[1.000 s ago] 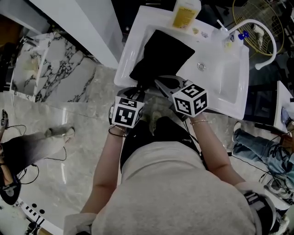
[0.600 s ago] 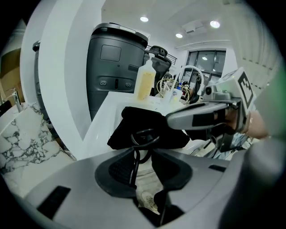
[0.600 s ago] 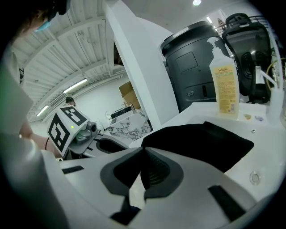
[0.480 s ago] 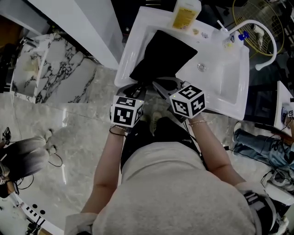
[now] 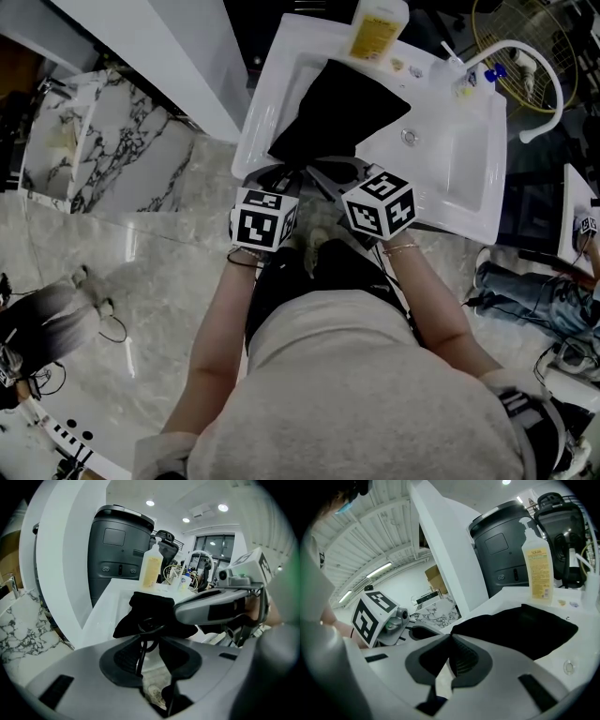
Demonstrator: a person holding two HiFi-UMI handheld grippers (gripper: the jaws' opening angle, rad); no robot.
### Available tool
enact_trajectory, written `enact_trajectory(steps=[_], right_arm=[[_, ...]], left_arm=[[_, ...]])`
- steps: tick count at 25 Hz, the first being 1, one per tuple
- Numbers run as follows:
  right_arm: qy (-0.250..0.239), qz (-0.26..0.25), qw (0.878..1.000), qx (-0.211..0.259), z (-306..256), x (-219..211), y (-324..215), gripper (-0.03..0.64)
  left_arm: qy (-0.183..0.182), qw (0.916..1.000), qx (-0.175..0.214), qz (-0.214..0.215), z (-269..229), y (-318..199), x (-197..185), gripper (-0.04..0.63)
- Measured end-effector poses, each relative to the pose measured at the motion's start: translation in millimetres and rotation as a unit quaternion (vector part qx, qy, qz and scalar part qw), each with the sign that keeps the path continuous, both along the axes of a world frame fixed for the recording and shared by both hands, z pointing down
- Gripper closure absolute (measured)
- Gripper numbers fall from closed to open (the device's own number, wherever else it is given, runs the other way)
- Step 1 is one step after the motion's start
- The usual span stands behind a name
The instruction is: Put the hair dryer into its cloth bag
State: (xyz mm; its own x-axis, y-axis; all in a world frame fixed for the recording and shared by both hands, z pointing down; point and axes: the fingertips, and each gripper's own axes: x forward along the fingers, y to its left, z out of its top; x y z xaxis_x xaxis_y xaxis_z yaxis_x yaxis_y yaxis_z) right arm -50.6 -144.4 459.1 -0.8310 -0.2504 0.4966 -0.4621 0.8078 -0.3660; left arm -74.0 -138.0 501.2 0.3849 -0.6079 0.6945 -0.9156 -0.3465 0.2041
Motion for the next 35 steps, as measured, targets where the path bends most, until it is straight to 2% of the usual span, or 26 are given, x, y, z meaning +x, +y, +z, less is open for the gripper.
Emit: enact_trajectory(steps=[7,15,23,27,30,35], right_arm=[[0.011,-0.009,1.0,-0.008,7.3,-4.0,4.7,0.606],[0.017,0.005,1.0,0.002,10.3,2.8,3.9,0.603],[0.023,0.005,1.0,0.011,15.3,28.5,4.6,0.44],[0.052,0.024,0.998,0.012,23.8,58.3,-5.5,0.397],[0.076,0.046,0.996,-0.005,35.5,78.0,-10.2,0.363],[0.094,0.077,0.992,-0.023,49.2,90.5,-9.1,0.34]], left_arm=[[0.005,0.9995,-0.03,-0.01,19.0,-3.1,1.1,0.474],[0.007,0.9994,-0.031,-0.01,19.6,-2.5,0.1,0.472],[0.002,0.9994,-0.035,-0.006,21.2,-2.9,2.1,0.468],[0.004,0.9993,-0.038,-0.008,21.1,-3.0,1.6,0.468],[0.006,0.9992,-0.039,-0.009,20.8,-2.5,1.0,0.468],[0.012,0.999,-0.041,-0.013,21.6,-2.5,1.8,0.468]])
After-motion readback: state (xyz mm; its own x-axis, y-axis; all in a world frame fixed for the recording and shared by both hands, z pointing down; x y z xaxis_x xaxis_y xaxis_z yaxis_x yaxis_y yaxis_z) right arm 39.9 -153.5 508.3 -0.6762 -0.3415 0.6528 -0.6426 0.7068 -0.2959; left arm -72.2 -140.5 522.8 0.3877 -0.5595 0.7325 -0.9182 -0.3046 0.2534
